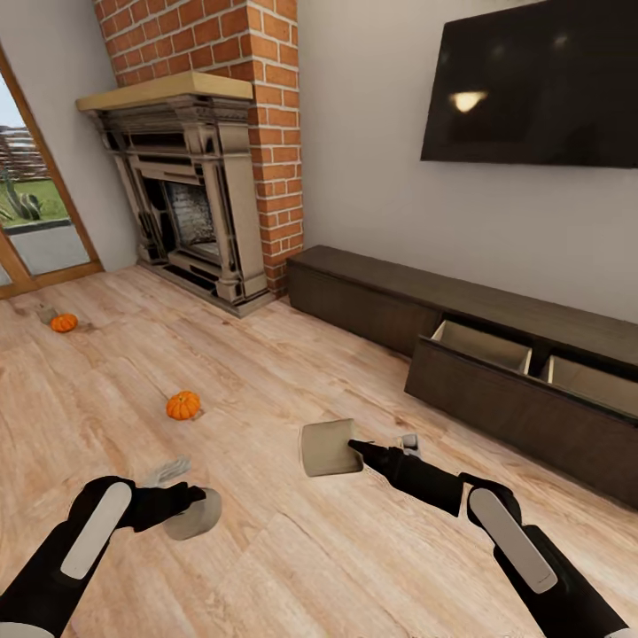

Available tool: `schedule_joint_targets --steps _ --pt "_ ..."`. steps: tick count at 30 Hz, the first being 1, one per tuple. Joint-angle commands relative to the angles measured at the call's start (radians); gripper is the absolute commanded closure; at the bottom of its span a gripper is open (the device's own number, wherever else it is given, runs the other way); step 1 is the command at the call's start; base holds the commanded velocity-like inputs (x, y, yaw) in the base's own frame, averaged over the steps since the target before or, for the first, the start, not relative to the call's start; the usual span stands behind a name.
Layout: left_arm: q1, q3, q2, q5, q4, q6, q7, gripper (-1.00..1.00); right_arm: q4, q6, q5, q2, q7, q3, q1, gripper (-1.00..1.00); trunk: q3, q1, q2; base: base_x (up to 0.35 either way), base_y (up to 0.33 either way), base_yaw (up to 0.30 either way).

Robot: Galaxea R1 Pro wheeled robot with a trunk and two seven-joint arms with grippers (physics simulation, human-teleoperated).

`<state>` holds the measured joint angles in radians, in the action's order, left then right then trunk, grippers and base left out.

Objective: Place each of the two pumpkins and all three candles from the living room inside a cabinet in the living room (use any cabinet), then make sure every cabinet is closed, and position the cauldron so it is next to a table in the living room.

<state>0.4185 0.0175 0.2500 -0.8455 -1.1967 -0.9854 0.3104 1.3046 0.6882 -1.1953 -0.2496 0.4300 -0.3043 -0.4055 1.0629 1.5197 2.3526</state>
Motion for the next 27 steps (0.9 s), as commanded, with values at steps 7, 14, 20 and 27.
schedule_joint_targets --steps 7,14,20,27 --pt "0.000 0.002 0.000 -0.012 -0.001 -0.001 0.010 1.00 -0.002 0.004 -0.006 0.000 0.001 0.012 -0.001 1.00 0.001 0.000 0.000 0.000 0.000 -0.289" --pt "0.000 0.005 -0.001 -0.012 -0.001 -0.001 0.010 1.00 -0.016 0.004 -0.007 0.000 0.001 0.014 -0.001 1.00 -0.015 -0.019 -0.035 0.000 0.000 -0.289" --pt "0.000 0.005 -0.001 -0.012 0.000 -0.001 0.010 1.00 -0.023 0.004 -0.006 0.000 0.001 0.014 -0.001 1.00 -0.034 -0.042 -0.077 0.000 0.000 -0.289" --pt "0.000 0.005 -0.001 -0.012 0.000 -0.001 0.010 1.00 -0.024 0.004 -0.006 -0.001 0.001 0.014 -0.001 1.00 -0.056 -0.069 -0.126 0.000 0.000 -0.290"
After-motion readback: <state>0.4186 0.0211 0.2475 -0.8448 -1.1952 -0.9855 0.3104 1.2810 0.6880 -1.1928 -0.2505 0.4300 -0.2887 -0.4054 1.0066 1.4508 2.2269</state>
